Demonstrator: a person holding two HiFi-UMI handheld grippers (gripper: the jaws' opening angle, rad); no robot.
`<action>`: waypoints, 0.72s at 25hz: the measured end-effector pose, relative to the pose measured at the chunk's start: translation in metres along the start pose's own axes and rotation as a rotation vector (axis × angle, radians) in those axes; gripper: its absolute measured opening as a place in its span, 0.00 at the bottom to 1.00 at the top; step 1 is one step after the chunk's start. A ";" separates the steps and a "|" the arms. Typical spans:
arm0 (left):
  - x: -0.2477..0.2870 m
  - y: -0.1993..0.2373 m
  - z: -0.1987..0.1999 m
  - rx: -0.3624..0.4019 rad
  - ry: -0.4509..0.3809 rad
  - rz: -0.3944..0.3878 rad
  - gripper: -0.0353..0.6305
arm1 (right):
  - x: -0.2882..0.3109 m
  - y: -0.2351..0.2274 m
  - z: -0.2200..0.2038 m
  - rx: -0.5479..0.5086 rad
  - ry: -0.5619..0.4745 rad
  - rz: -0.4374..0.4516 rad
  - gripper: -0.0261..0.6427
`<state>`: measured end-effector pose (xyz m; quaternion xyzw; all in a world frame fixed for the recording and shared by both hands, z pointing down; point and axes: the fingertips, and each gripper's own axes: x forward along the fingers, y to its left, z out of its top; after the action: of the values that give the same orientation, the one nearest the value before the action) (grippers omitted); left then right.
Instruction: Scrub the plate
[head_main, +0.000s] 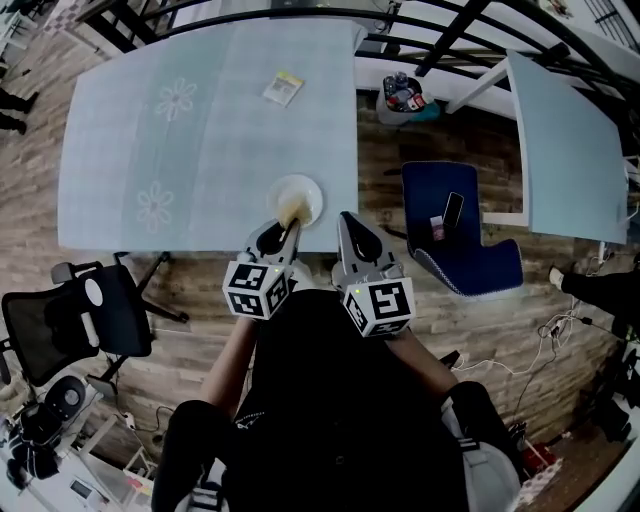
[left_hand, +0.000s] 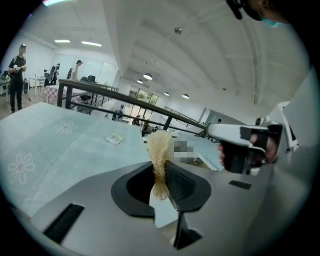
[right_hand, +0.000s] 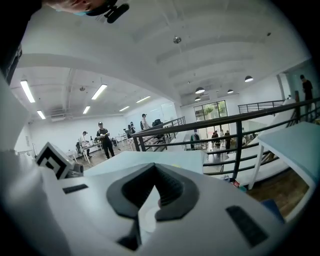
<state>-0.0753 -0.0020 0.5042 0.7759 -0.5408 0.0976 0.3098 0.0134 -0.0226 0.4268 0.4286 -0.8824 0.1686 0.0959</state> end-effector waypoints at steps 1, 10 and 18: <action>-0.003 -0.016 0.007 0.020 -0.034 0.000 0.15 | -0.004 -0.006 0.004 0.015 -0.008 0.009 0.05; -0.040 -0.096 0.049 0.068 -0.344 0.140 0.15 | -0.046 -0.047 0.034 0.026 -0.087 0.099 0.05; -0.057 -0.138 0.060 0.167 -0.481 0.215 0.15 | -0.062 -0.056 0.041 -0.008 -0.142 0.178 0.04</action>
<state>0.0157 0.0377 0.3771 0.7379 -0.6680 -0.0131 0.0952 0.0948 -0.0252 0.3814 0.3589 -0.9223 0.1420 0.0196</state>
